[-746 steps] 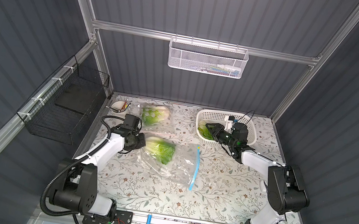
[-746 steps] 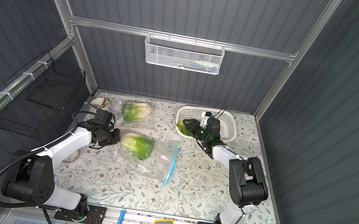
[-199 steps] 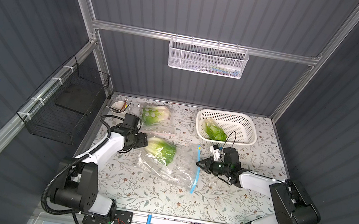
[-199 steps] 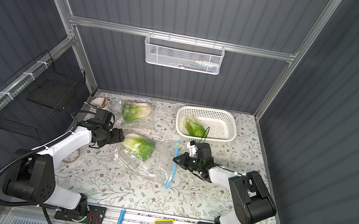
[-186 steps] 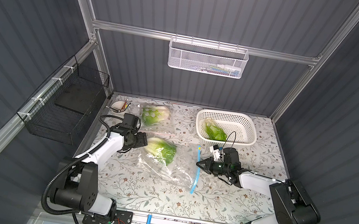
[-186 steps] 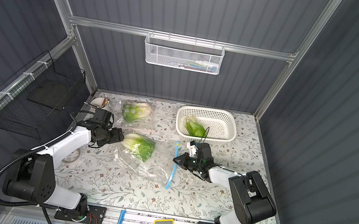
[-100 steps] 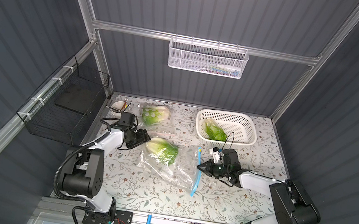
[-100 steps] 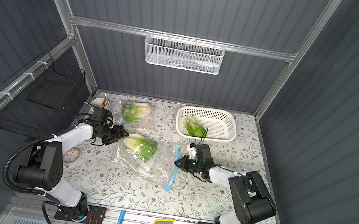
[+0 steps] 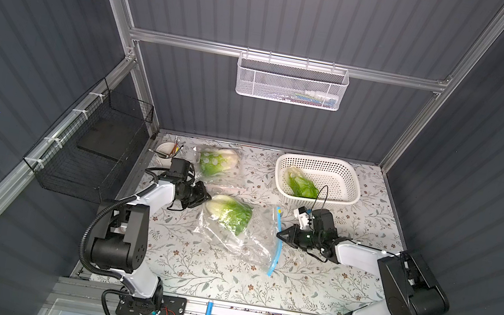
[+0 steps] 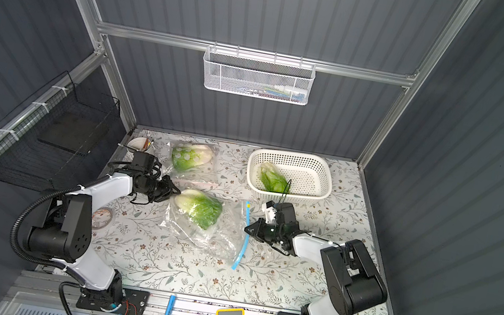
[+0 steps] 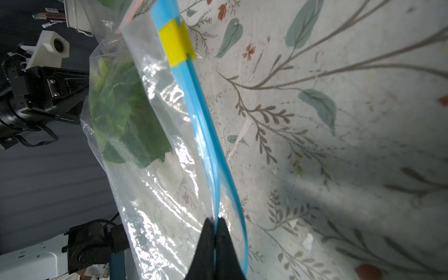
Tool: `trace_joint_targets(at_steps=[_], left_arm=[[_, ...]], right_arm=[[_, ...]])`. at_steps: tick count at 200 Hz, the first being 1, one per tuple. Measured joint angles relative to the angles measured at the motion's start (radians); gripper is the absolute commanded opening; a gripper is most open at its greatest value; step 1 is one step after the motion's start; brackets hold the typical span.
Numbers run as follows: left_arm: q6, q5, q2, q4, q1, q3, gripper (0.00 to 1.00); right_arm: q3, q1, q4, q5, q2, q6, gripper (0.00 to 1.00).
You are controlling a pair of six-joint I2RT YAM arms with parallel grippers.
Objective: Open the zip-top bag and take out the chinese cabbages
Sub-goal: Adjust the zipper food storage bag at the center of the board.
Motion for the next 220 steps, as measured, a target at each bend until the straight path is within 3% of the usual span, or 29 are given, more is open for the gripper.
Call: trace_joint_targets(at_steps=[29,100,220], left_arm=[[-0.001,0.008,0.000,0.004,0.000,-0.002,0.00],[0.014,0.031,-0.024,0.006,0.000,-0.005,0.00],[0.043,0.168,-0.245,0.151,0.000,-0.068,0.00]], right_arm=[[0.000,0.000,0.000,0.000,0.000,0.000,0.00],[0.000,0.000,-0.003,0.005,0.000,0.000,0.00],[0.000,0.000,-0.006,0.023,-0.019,0.003,0.00]])
